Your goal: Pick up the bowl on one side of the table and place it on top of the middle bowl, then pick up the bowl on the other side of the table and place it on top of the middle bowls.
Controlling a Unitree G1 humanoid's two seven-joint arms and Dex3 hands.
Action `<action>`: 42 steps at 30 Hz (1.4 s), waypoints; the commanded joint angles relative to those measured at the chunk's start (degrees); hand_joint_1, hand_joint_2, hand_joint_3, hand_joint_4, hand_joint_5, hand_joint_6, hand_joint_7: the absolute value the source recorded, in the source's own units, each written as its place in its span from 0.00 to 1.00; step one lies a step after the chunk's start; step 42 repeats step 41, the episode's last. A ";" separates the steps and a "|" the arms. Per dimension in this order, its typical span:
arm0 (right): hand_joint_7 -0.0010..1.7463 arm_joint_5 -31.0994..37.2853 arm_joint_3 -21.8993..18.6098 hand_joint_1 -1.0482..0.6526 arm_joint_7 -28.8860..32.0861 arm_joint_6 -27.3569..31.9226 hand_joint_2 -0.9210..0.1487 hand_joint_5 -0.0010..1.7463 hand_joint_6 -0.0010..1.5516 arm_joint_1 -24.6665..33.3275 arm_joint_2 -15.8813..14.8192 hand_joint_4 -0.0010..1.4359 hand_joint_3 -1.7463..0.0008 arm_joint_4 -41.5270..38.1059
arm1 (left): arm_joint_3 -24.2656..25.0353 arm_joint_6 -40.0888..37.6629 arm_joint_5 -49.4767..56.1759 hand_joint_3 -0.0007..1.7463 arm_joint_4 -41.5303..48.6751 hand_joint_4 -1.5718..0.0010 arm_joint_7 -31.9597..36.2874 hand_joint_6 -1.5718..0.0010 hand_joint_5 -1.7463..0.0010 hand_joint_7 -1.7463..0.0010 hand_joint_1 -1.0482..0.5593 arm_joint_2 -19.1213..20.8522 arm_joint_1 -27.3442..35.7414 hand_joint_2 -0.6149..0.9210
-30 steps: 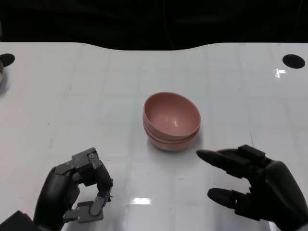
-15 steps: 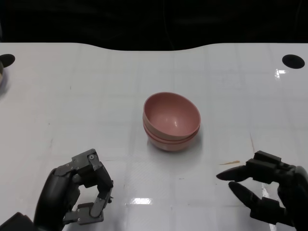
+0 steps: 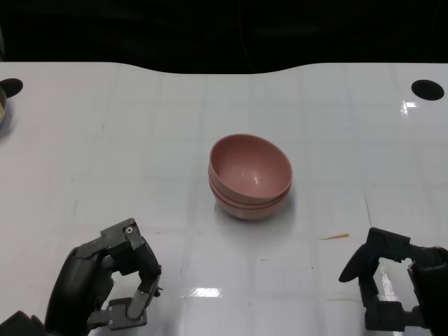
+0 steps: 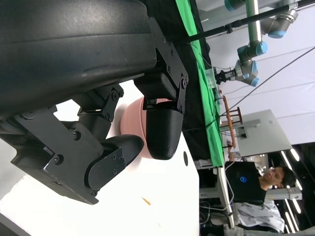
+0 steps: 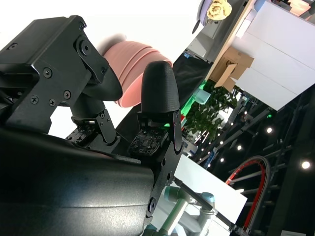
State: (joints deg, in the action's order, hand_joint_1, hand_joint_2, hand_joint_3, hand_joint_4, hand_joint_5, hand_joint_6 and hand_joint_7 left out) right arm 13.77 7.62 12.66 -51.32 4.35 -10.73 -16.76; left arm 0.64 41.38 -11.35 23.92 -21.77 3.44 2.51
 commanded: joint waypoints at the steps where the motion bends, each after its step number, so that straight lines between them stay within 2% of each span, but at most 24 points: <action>1: 0.85 -0.99 -1.17 0.69 -0.99 -0.68 0.66 0.99 0.55 0.25 0.58 0.61 0.04 -1.08 | 0.98 -0.22 -0.91 0.64 0.30 0.52 -0.96 0.56 0.03 0.11 0.61 1.06 0.15 0.76; 6: 0.84 -0.54 -2.10 0.70 -1.73 -1.62 0.65 0.96 0.54 -0.28 0.96 0.59 0.06 -2.87 | 1.51 1.20 -0.42 0.63 1.76 0.53 -1.04 0.57 0.08 0.15 0.59 1.12 -0.36 0.74; 10: 0.81 -2.57 -2.28 0.70 -3.56 -1.88 0.66 0.95 0.54 -0.79 1.03 0.58 0.06 -4.07 | 1.88 1.86 -0.18 0.61 2.79 0.53 -1.44 0.56 0.08 0.17 0.57 1.15 -0.80 0.72; 17: 0.75 -2.19 -3.32 0.70 -4.77 -2.66 0.68 0.88 0.55 -1.02 1.55 0.59 0.08 -4.44 | 1.85 1.66 -0.66 0.59 2.98 0.55 -2.63 0.54 0.08 0.24 0.55 1.12 -0.96 0.71; 20: 0.73 -2.42 -3.44 0.70 -5.04 -3.49 0.67 0.87 0.55 -1.46 2.00 0.59 0.08 -5.41 | 2.05 2.59 -0.21 0.58 4.01 0.55 -2.81 0.53 0.07 0.24 0.54 1.31 -1.53 0.71; 28: 0.72 -2.28 -3.78 0.71 -5.63 -4.07 0.68 0.86 0.56 -2.38 2.61 0.60 0.08 -7.03 | 2.40 2.51 0.18 0.65 4.84 0.55 -2.56 0.53 0.07 0.23 0.55 1.53 -2.32 0.67; 42: 0.71 -1.28 -4.64 0.69 -5.00 -4.07 0.68 0.86 0.57 -2.55 3.23 0.61 0.08 -7.16 | 2.66 3.16 -0.56 0.61 6.07 0.54 -3.81 0.53 0.06 0.24 0.54 1.63 -3.03 0.69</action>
